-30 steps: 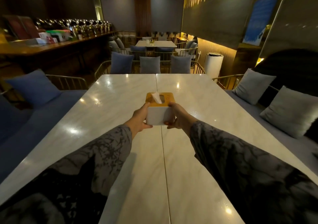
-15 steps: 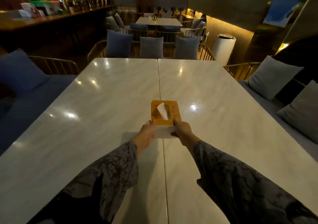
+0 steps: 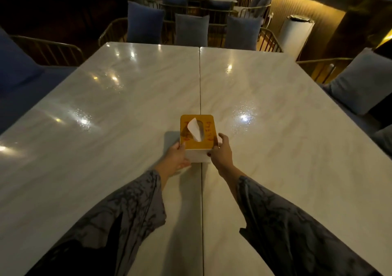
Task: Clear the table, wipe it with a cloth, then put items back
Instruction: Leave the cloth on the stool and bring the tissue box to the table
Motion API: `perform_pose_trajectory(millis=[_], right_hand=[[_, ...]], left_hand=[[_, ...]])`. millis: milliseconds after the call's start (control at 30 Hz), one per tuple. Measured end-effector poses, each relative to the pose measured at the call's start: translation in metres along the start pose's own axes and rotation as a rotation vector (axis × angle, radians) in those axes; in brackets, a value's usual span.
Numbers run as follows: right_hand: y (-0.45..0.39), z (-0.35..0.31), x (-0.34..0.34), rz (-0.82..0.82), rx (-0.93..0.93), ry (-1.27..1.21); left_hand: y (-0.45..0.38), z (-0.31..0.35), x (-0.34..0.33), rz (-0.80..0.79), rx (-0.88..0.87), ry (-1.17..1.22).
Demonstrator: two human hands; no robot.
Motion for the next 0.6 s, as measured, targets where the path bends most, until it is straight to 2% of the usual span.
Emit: perform_pose_trajectory(millis=[200, 333, 500, 600], right_hand=[[-0.023, -0.012, -0.017, 0.0, -0.021, 0.095], [-0.029, -0.02, -0.01, -0.015, -0.007, 0.136], [-0.014, -0.033, 0.008, 0.01, -0.001, 0.088], [0.012, -0.04, 0.022, 0.054, -0.049, 0.059]], left_hand=[[-0.029, 0.015, -0.004, 0.051, -0.118, 0.049], [-0.032, 0.015, -0.007, 0.03, -0.153, 0.014], [0.016, 0.02, -0.008, 0.116, -0.316, -0.282], [0.058, 0.018, -0.007, 0.026, -0.359, -0.419]])
Point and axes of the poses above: each hand's wrist, its own y-axis away from the middle knuckle, its own x-axis out of the back of the hand, z = x × y, the point moved 4 cm from there along -y, towards the middle knuckle, and after that the axes turned 3 degrees about z, right-handed, at the moved point
